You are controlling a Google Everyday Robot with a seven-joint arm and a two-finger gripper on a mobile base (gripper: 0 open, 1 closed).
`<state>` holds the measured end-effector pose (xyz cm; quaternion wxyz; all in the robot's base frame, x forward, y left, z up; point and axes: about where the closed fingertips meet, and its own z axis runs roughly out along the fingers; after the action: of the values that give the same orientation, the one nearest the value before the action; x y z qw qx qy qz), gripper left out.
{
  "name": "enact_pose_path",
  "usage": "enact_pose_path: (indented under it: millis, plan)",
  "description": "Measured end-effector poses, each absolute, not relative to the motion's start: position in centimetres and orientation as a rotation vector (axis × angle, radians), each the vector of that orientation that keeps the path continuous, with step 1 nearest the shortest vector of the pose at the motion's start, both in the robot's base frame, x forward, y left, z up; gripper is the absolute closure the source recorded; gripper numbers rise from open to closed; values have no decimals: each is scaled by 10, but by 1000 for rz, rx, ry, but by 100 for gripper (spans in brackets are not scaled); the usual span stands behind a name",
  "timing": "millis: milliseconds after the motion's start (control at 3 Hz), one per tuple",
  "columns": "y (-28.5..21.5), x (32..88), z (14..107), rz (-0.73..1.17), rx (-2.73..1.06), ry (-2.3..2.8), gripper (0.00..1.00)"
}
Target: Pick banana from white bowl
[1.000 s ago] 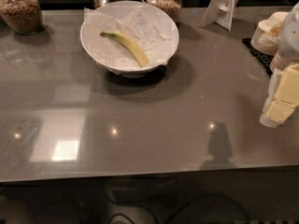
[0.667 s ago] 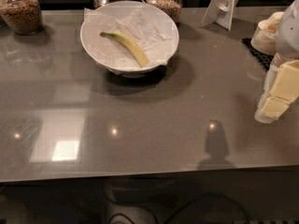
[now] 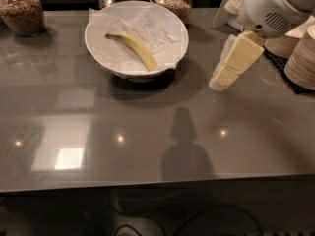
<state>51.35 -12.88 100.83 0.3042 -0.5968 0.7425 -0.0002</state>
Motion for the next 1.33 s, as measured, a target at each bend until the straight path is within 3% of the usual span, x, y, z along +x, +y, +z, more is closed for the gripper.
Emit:
enact_pose_path:
  millis: [333,1000,1333]
  plan:
    - [-77,571,1027,49,-1433,1866,0]
    - [-64,585,1024,71,-1417,1825,0]
    - [-23,632,1014,127,-1391,1748,0]
